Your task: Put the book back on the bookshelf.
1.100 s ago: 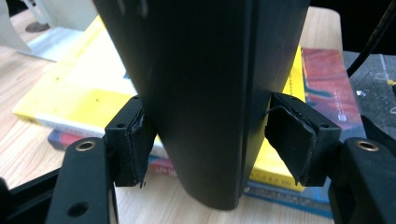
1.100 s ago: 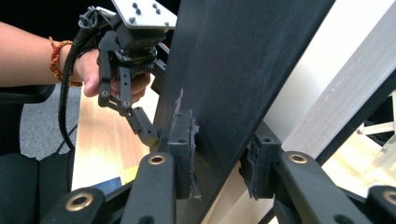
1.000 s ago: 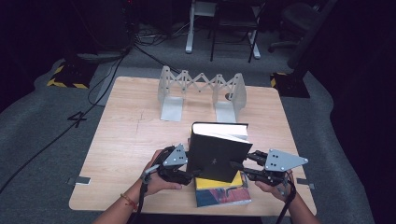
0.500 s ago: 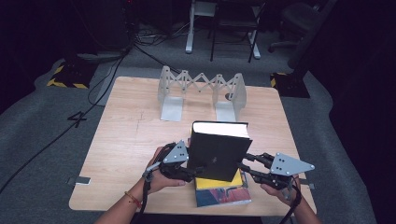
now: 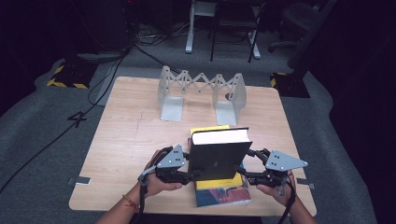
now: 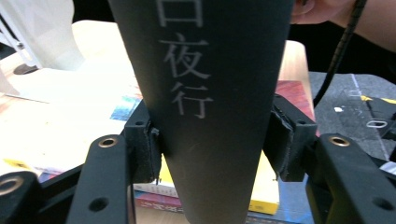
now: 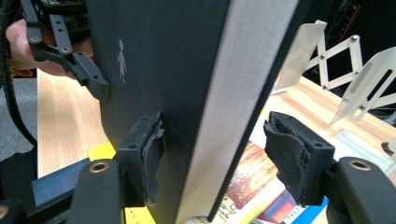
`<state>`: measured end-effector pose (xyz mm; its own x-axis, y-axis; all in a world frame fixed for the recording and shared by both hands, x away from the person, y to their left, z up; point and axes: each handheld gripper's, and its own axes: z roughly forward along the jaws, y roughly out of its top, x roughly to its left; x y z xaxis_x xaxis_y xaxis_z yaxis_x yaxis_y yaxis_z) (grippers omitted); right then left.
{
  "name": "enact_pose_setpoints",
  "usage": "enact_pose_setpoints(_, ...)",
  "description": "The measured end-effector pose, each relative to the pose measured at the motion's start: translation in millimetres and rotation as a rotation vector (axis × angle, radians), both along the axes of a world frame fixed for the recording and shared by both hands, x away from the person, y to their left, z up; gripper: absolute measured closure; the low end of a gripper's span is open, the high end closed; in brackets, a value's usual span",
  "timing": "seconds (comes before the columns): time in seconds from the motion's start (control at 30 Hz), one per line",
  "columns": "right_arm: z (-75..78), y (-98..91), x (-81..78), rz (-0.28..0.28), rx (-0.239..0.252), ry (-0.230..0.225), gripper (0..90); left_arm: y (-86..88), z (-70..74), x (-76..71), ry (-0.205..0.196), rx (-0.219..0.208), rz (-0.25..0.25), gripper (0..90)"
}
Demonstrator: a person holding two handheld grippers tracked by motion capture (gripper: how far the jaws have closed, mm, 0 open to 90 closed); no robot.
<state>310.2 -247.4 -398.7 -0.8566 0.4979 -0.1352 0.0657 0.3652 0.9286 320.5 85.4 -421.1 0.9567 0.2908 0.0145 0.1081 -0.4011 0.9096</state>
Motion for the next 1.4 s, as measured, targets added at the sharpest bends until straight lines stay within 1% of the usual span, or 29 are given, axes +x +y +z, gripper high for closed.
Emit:
enact_pose_setpoints(0.03,-0.7,1.2,-0.3,-0.001,-0.002,0.000,38.4,0.0,0.1,-1.2,0.005,-0.005,-0.001,46.8)
enact_pose_setpoints(0.1,-2.1,2.6,-0.1,-0.005,-0.004,-0.004,38.1,0.0,0.6,-2.7,0.001,-0.007,-0.005,47.6)
enact_pose_setpoints(0.13,-2.4,2.7,0.0,-0.006,-0.004,-0.005,38.8,-0.1,0.8,-3.6,-0.001,-0.008,-0.008,48.0)
enact_pose_setpoints(0.17,-2.8,2.6,0.1,-0.004,-0.003,-0.004,40.5,-0.4,0.7,-5.4,0.006,-0.014,-0.015,48.7)
enact_pose_setpoints(0.27,-4.0,2.4,-0.2,0.006,-0.002,-0.009,40.6,-1.2,1.3,-9.5,-0.009,-0.006,-0.018,49.7)
enact_pose_setpoints(0.4,-6.0,4.5,-1.0,0.027,0.004,-0.003,39.7,-1.8,1.3,-14.0,-0.015,-0.005,-0.011,50.4)
enact_pose_setpoints(0.43,-6.5,5.3,-1.2,0.027,0.002,-0.009,39.5,-2.2,1.1,-14.9,-0.011,-0.009,-0.004,50.2)
enact_pose_setpoints(0.5,-6.6,6.2,-1.6,0.019,0.000,-0.010,39.7,-2.4,1.8,-14.3,-0.016,-0.014,0.002,49.7)
enact_pose_setpoints(0.53,-6.9,6.3,-1.5,0.017,0.004,-0.010,40.5,-2.9,2.5,-14.0,-0.013,-0.029,0.012,49.3)
enact_pose_setpoints(0.57,-7.8,6.9,-2.4,0.010,0.009,-0.018,42.3,-3.3,3.2,-13.5,-0.014,-0.029,0.012,48.8)
enact_pose_setpoints(0.63,-8.8,8.1,-3.3,0.000,0.007,-0.029,42.9,-4.1,6.1,-12.5,-0.026,-0.028,0.018,47.7)
enact_pose_setpoints(0.7,-8.8,8.5,-3.3,-0.001,0.008,-0.028,43.1,-4.8,8.9,-12.0,-0.025,-0.045,0.018,47.6)
enact_pose_setpoints(0.83,-8.8,8.0,-3.1,0.006,0.014,-0.024,42.3,-7.9,13.9,-11.1,-0.039,-0.060,0.019,47.6)
enact_pose_setpoints(0.87,-8.6,8.1,-3.1,0.005,0.012,-0.023,42.3,-8.5,14.4,-11.2,-0.031,-0.074,0.023,47.5)
enact_pose_setpoints(0.9,-8.5,8.4,-3.0,0.004,0.011,-0.025,42.3,-8.4,15.4,-10.3,-0.037,-0.082,0.025,47.4)
enact_pose_setpoints(0.93,-8.5,8.7,-3.1,0.002,0.011,-0.028,42.1,-9.1,17.1,-9.6,-0.032,-0.101,0.028,47.4)
enact_pose_setpoints(1.0,-8.8,8.7,-2.7,0.003,0.016,-0.025,41.9,-11.1,22.3,-9.2,-0.040,-0.126,0.035,47.2)
enact_pose_setpoints(1.03,-8.8,8.4,-2.4,0.006,0.019,-0.020,41.8,-12.2,26.3,-8.0,-0.050,-0.138,0.030,47.2)
enact_pose_setpoints(1.07,-8.7,8.3,-2.4,0.009,0.020,-0.020,41.8,-13.1,28.6,-7.9,-0.050,-0.145,0.027,47.6)
enact_pose_setpoints(1.13,-8.5,8.5,-3.2,0.012,0.018,-0.023,41.6,-15.7,34.7,-7.5,-0.065,-0.156,0.023,47.8)
enact_pose_setpoints(1.27,-7.3,9.1,-3.4,0.012,0.019,-0.026,40.6,-21.5,43.4,-5.5,-0.079,-0.164,0.021,47.8)
enact_pose_setpoints(1.37,-6.7,9.4,-3.4,0.011,0.020,-0.029,40.3,-23.8,47.2,-4.4,-0.092,-0.157,0.014,47.8)
enact_pose_setpoints(1.4,-6.6,9.2,-3.5,0.011,0.020,-0.031,40.4,-24.5,48.0,-4.2,-0.091,-0.159,0.014,47.7)
